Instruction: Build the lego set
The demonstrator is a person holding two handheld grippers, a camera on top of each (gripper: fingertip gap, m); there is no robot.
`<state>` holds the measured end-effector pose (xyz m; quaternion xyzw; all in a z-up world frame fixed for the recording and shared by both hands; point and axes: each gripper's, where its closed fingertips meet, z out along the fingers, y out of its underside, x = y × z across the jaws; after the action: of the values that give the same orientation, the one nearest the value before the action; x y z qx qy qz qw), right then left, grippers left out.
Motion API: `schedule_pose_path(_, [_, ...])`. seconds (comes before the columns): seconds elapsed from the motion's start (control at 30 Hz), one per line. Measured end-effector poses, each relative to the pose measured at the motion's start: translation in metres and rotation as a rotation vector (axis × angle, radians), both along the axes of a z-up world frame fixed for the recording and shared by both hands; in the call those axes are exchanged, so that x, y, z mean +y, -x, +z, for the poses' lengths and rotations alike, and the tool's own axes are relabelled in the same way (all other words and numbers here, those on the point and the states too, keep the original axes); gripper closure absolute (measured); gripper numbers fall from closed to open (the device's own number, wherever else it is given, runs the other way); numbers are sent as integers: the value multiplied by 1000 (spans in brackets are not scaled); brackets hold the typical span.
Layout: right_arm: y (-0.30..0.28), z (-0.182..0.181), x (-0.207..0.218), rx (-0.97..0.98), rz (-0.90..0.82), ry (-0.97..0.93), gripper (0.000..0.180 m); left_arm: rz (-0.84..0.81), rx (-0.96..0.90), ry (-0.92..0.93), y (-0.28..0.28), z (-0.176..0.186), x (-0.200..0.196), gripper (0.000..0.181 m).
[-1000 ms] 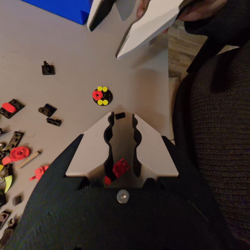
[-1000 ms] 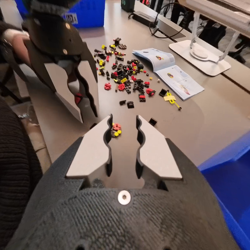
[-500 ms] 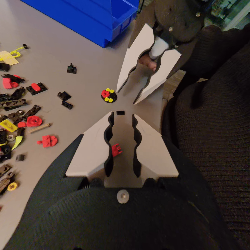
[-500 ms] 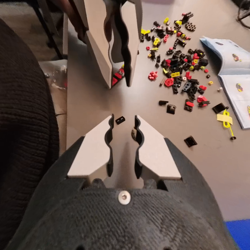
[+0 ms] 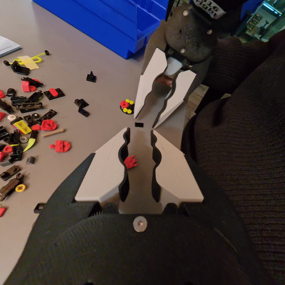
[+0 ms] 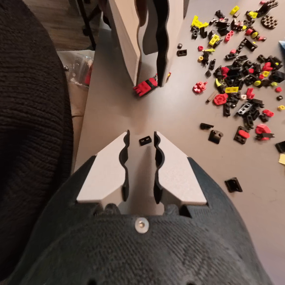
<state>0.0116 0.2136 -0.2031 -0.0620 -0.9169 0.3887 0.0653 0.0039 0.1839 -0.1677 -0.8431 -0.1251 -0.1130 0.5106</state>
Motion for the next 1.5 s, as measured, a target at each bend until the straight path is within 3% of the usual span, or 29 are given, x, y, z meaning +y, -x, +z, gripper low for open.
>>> schedule_pose_path(0.33, [-6, -14, 10, -87, -12, -49, 160, -54, 1, 2, -12, 2, 6, 157])
schedule_pose_path(0.6, [-31, -13, 11, -161, 3, -28, 152, -78, 6, -3, -11, 4, 10, 157])
schedule_pose_path(0.93, [-10, -11, 2, -29, -106, -43, 148, -107, -5, 2, -10, 2, 17, 157])
schedule_pose_path(0.97, [-9, -13, 2, -24, -116, -57, 148, -107, -7, 3, -10, 1, 18, 157])
schedule_pose_path(1.03, [-4, -14, 4, -12, -146, -72, 169, -108, -6, 5, -10, 1, 19, 157])
schedule_pose_path(1.17, [3, -13, 11, -36, -199, -60, 179, -107, -7, 9, -10, 0, 19, 157])
schedule_pose_path(1.33, [17, 2, 18, -113, -312, 67, 180, -106, -4, 10, -10, 0, 20, 157])
schedule_pose_path(1.5, [34, 48, 20, -319, -441, 449, 180, -74, -23, -3, -7, 1, 23, 157])
